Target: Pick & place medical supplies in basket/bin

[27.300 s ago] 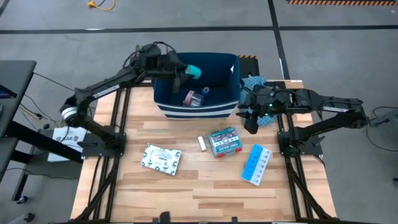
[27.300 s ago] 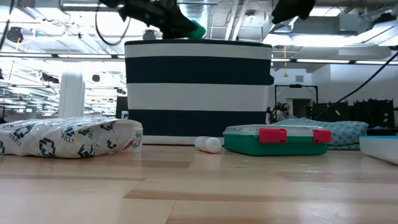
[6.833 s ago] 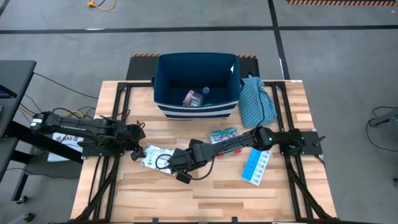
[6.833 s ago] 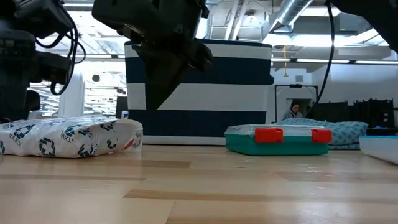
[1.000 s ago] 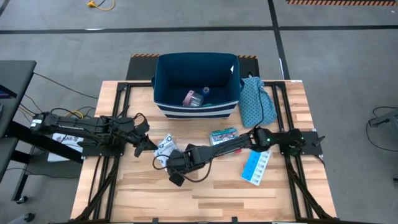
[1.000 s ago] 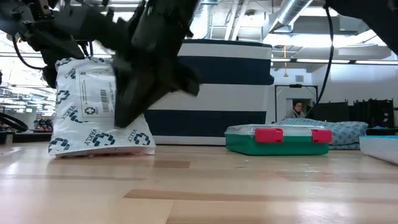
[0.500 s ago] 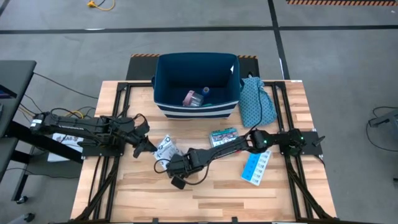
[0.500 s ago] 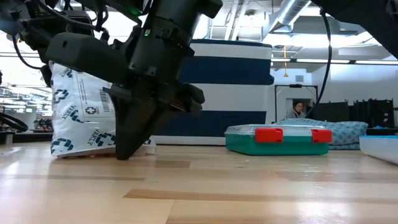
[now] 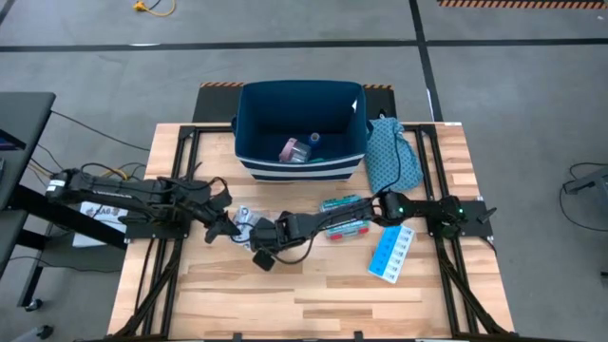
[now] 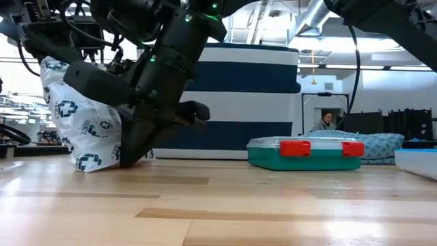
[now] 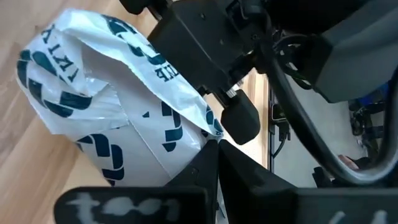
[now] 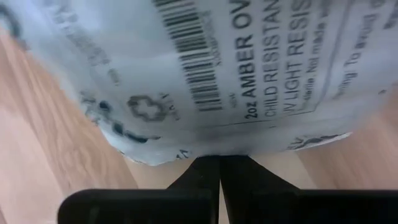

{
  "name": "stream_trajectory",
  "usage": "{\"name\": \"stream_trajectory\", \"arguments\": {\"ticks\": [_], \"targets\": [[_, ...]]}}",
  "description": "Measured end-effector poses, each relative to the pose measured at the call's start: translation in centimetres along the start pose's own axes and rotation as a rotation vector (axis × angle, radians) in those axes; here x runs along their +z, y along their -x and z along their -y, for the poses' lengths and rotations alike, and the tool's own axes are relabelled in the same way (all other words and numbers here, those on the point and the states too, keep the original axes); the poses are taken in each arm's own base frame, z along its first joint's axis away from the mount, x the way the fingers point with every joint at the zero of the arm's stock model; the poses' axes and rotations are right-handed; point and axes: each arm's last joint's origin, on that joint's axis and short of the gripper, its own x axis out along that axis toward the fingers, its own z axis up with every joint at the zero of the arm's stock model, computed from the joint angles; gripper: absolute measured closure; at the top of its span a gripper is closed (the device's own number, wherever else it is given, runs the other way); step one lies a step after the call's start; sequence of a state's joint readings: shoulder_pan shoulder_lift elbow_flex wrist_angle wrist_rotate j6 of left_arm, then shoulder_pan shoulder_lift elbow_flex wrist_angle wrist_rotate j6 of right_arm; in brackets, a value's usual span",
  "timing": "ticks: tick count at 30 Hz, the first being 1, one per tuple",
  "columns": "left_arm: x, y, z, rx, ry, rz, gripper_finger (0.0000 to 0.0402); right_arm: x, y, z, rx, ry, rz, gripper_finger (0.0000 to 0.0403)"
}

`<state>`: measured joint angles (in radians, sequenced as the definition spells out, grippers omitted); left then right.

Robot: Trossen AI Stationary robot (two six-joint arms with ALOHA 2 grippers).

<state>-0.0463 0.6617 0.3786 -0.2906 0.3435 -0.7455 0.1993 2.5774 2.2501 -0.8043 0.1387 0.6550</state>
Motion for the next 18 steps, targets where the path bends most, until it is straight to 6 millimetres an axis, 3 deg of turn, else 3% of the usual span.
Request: {"name": "stream_trajectory", "arguments": {"ticks": [9,18], "targets": [[0.1,-0.4,-0.3,0.051,0.011,0.014,0.0394,-0.5,-0.7,-0.4,0.013,0.018,-0.004,0.0403],[-0.1,-0.3,-0.6,0.101,0.021,0.005,0.0321,-1.1,-1.4,-1.1,0.044,0.025,-0.014,0.0403]]}}
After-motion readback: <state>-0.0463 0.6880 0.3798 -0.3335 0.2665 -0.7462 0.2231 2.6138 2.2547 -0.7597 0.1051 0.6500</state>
